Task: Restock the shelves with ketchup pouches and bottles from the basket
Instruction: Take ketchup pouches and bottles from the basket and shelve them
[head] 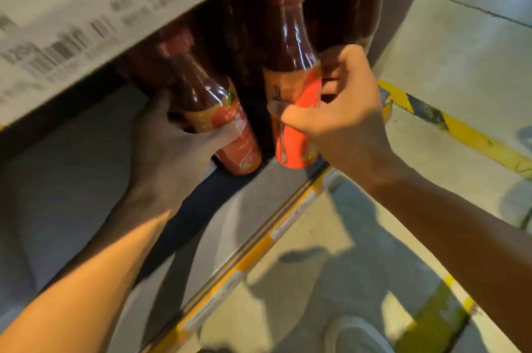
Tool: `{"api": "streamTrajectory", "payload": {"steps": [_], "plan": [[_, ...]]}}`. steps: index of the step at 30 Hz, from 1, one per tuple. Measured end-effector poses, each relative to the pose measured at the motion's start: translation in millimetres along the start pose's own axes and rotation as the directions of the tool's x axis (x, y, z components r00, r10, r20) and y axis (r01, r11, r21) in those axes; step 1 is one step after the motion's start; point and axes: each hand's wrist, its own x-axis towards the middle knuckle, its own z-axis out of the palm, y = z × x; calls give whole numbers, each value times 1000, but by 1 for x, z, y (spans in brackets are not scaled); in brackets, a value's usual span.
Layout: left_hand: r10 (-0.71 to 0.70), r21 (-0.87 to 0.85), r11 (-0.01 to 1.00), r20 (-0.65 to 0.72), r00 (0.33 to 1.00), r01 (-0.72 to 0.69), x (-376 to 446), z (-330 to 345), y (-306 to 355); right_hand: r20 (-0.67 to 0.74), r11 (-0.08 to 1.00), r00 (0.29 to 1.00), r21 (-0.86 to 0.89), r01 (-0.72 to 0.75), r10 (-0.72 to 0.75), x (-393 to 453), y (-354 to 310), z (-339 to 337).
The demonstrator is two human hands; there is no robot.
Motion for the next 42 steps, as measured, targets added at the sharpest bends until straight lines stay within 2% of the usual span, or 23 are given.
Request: {"api": "streamTrajectory", "payload": {"steps": [4,6,11,14,16,18,21,26,31,33,35,38,40,42], "plan": [[77,-49,996,3,997,-76,11,-4,-13,4,1000,1000,6,31,-31,3,7,17],[78,-27,997,37,996,-77,16,-7,-19,10,999,999,-15,45,-45,1,9,22],[69,-102,993,106,992,-58,20,-8,-32,50,998,997,-10,63,-62,-9,24,18],[85,-59,995,84,993,-80,14,1,-38,138,997,990,-73,7,3,-12,34,9],[107,-19,994,57,993,-106,13,7,-44,203,984,977,-177,-22,59,-16,41,4],[104,44,993,38,994,-106,16,9,-49,218,966,972,-258,-26,84,-20,44,2],[104,99,990,22,994,-106,23,5,-54,226,957,968,-287,-41,110,-16,41,9],[109,33,993,-5,994,-109,40,-1,-59,243,878,942,-468,-97,234,7,41,37],[132,-12,991,-23,991,-132,48,-5,-58,212,893,956,-441,-92,203,16,34,58],[139,41,990,-27,990,-138,46,-6,-57,221,873,956,-484,-62,190,20,32,64],[173,185,970,-76,982,-156,39,-7,-57,228,873,957,-486,-48,179,19,33,65],[307,409,879,-94,947,-244,15,-9,-64,263,885,962,-461,61,70,3,41,50],[387,540,768,38,921,-345,0,-9,-68,382,778,923,-569,267,-37,-10,48,36],[412,647,633,184,893,-426,-8,-9,-74,574,623,814,-605,497,-91,-16,51,26]]}}
